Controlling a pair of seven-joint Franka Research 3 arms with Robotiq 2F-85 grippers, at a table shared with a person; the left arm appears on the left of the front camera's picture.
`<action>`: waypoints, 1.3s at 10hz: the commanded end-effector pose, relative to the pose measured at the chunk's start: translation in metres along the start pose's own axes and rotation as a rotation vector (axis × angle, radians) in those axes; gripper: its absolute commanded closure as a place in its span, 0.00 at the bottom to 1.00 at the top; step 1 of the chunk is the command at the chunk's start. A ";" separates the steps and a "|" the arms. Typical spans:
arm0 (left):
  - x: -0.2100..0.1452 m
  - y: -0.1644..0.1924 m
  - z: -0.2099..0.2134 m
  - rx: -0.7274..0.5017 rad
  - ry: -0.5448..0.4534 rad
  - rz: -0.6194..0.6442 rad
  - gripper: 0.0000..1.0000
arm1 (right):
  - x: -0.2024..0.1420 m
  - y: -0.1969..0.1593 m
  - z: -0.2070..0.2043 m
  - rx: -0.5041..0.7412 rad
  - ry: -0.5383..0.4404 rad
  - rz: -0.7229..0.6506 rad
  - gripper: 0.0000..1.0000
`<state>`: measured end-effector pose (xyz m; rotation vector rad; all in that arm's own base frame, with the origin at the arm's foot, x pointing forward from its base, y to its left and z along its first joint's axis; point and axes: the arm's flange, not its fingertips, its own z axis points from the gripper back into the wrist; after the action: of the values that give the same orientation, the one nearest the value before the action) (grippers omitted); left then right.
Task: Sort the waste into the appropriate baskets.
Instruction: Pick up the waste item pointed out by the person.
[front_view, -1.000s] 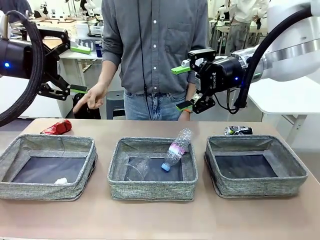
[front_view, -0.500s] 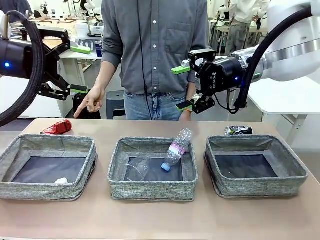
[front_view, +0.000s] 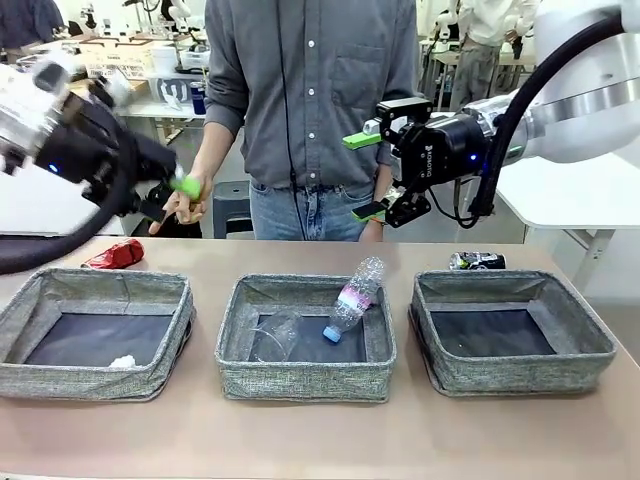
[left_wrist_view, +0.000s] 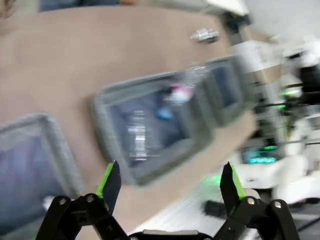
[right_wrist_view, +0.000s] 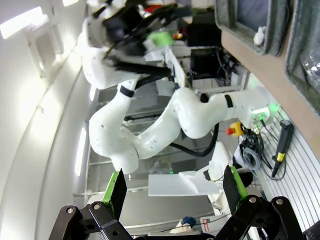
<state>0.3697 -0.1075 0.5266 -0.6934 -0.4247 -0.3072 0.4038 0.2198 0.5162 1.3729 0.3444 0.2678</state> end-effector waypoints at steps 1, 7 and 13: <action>-0.003 0.023 -0.016 0.861 0.015 -0.374 0.00 | 0.000 0.002 0.002 -0.007 0.005 0.002 0.00; -0.022 0.058 0.013 1.129 0.157 -0.375 0.00 | 0.000 0.002 0.002 -0.007 0.005 0.002 0.00; 0.022 0.076 -0.004 0.816 0.297 -0.667 0.00 | 0.000 0.002 0.002 -0.007 0.005 0.002 0.00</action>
<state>0.3919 -0.0688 0.4889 0.2996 -0.5085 -0.6816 0.4041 0.2196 0.5158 1.3724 0.3444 0.2666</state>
